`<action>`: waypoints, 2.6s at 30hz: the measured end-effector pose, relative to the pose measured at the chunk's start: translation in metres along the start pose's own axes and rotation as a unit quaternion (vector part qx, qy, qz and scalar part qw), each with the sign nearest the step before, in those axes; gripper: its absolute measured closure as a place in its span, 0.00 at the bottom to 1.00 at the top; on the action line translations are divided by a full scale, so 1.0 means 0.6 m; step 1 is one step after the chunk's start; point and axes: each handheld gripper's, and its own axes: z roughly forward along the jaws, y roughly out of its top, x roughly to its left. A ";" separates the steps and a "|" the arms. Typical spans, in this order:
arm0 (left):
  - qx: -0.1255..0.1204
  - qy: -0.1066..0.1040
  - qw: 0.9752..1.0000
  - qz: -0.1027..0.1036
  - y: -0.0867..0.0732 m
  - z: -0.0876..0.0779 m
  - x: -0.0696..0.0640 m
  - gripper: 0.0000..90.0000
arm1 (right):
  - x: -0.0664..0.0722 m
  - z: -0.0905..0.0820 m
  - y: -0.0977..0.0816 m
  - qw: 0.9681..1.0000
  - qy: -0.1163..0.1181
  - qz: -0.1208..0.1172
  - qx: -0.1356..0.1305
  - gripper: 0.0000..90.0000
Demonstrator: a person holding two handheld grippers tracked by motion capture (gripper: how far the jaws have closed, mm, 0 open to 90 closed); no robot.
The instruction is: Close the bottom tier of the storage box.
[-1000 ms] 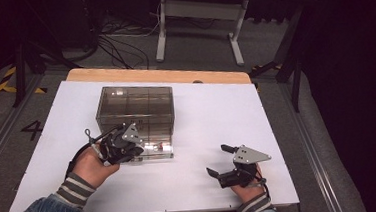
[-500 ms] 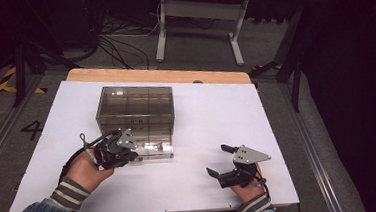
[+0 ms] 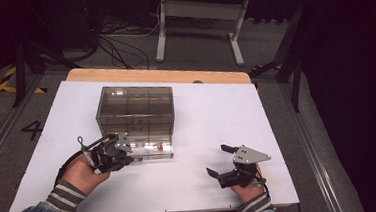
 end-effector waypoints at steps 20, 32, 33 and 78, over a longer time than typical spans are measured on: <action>0.046 -0.003 0.999 -0.016 -0.007 0.030 0.014 1.00 | 0.000 0.001 0.000 1.000 0.001 -0.001 0.000 0.05; 0.059 0.006 0.997 -0.040 -0.006 0.041 0.016 1.00 | 0.001 0.001 0.000 1.000 0.002 0.000 0.000 0.05; 0.059 0.006 0.997 -0.039 -0.006 0.042 0.016 1.00 | 0.000 0.001 0.000 1.000 0.002 0.000 0.000 0.05; 0.068 0.029 0.996 -0.048 -0.002 0.056 0.022 1.00 | 0.000 0.001 0.000 1.000 0.002 -0.002 0.001 0.05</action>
